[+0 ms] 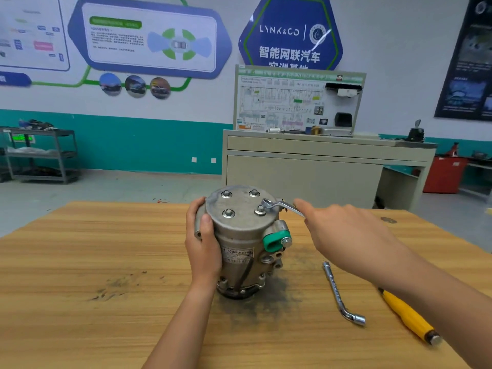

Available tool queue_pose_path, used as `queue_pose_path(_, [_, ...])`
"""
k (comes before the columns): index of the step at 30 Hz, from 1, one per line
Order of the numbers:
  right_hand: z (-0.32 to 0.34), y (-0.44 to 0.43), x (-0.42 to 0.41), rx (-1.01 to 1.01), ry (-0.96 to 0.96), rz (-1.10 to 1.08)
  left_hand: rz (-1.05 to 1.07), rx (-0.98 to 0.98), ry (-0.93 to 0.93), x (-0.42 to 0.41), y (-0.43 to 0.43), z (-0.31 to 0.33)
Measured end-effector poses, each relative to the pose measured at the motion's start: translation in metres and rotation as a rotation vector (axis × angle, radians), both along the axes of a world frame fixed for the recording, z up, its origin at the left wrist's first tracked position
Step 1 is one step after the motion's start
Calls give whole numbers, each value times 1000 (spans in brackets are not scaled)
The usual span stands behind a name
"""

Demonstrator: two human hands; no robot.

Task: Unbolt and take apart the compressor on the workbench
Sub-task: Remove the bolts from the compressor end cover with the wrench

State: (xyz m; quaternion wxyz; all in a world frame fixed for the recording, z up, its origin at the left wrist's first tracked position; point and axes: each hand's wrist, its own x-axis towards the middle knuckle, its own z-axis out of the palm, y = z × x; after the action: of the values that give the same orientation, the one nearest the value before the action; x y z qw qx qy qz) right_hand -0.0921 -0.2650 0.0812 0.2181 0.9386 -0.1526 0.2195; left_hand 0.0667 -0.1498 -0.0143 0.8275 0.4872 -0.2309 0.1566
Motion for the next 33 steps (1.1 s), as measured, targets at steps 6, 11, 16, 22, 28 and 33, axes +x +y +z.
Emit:
queue_pose_path(6, [3, 14, -5, -65, 38, 21, 23, -5, 18, -2, -3, -1])
queue_pose_path(11, [4, 32, -11, -123, 129, 0, 33, 3, 13, -4, -2, 0])
queue_pose_path(16, [-4, 3, -12, -144, -140, 82, 46, 9, -24, 0, -3, -2])
queue_pose_path(22, [5, -61, 50, -233, -279, 269, -9, 18, -36, 6, -6, 1])
queue_pose_path(28, [25, -54, 107, -44, -58, 322, -75, 104, -65, 7, -9, 9])
queue_pose_path(33, [32, -46, 68, 600, -619, 385, -46, 79, -60, 6, -8, 7])
